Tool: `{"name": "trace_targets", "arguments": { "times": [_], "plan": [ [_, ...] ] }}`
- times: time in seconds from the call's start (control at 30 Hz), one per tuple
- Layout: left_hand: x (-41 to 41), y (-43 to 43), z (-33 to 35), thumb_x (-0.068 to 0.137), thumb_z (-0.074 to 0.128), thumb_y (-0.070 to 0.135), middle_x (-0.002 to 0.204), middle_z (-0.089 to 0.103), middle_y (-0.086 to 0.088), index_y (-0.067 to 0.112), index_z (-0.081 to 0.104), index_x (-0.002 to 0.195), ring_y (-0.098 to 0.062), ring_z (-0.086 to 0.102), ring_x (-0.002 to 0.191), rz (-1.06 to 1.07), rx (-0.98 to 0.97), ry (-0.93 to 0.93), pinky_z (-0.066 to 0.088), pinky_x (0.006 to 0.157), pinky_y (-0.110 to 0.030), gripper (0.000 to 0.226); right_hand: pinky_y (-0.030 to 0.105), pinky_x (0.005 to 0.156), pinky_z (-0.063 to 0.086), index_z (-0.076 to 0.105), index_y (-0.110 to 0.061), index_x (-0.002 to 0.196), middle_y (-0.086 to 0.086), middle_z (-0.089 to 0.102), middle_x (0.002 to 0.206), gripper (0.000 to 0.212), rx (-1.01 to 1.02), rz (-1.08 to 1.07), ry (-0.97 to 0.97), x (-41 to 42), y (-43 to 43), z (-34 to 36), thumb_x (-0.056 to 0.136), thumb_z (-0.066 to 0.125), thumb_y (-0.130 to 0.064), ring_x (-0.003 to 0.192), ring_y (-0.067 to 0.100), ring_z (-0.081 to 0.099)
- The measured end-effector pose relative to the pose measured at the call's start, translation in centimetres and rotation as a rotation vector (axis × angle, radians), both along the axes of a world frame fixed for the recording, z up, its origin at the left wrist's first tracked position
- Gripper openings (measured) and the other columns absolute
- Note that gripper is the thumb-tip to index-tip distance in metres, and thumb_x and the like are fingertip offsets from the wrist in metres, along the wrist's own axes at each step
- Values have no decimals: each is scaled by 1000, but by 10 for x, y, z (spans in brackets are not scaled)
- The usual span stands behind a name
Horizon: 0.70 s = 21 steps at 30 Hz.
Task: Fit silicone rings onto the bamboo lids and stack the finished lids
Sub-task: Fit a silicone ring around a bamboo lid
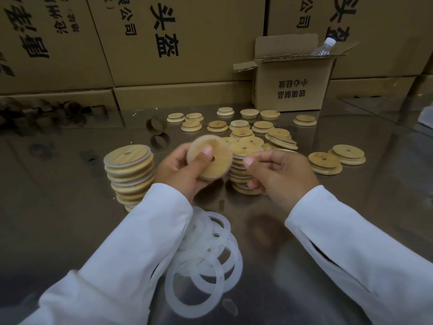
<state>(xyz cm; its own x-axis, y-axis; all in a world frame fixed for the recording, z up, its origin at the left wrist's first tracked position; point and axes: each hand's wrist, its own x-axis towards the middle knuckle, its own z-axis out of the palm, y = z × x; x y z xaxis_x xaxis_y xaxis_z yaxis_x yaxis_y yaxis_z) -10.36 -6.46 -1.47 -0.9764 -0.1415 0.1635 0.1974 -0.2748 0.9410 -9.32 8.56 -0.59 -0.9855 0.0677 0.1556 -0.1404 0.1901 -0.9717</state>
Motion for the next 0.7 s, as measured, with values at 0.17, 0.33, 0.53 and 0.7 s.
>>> {"name": "trace_targets", "arguments": {
  "times": [0.17, 0.33, 0.53, 0.7],
  "plan": [
    [0, -3, 5, 74, 66, 24, 84, 69, 13, 28, 63, 90, -5, 68, 82, 154, 12, 153, 54, 62, -19, 17, 17, 57, 49, 64, -27, 80, -7, 64, 64, 7, 45, 47, 15, 1, -4, -4, 85, 64, -23, 49, -1, 59],
    [-14, 0, 3, 77, 71, 28, 82, 66, 13, 29, 63, 93, 1, 64, 73, 451, -325, 145, 49, 60, -11, 18, 17, 56, 50, 64, -28, 78, -8, 62, 61, 8, 68, 61, 32, 1, -5, -7, 85, 64, -23, 48, -1, 59],
    [-31, -4, -3, 82, 67, 32, 77, 59, 12, 18, 62, 103, -2, 55, 71, 587, -363, -27, 41, 62, -18, 26, 11, 48, 44, 64, -26, 77, -4, 62, 65, 11, -10, 48, 44, -2, -2, -7, 85, 64, -19, 47, 1, 58],
    [-38, -3, -9, 87, 58, 40, 96, 57, 0, 12, 59, 111, -18, 51, 86, 561, -430, -172, 35, 76, -27, 38, 21, 55, 50, 60, -38, 85, -11, 59, 68, 24, -61, -251, 486, -7, 9, 1, 86, 60, -14, 60, 12, 60]
  ]
}}
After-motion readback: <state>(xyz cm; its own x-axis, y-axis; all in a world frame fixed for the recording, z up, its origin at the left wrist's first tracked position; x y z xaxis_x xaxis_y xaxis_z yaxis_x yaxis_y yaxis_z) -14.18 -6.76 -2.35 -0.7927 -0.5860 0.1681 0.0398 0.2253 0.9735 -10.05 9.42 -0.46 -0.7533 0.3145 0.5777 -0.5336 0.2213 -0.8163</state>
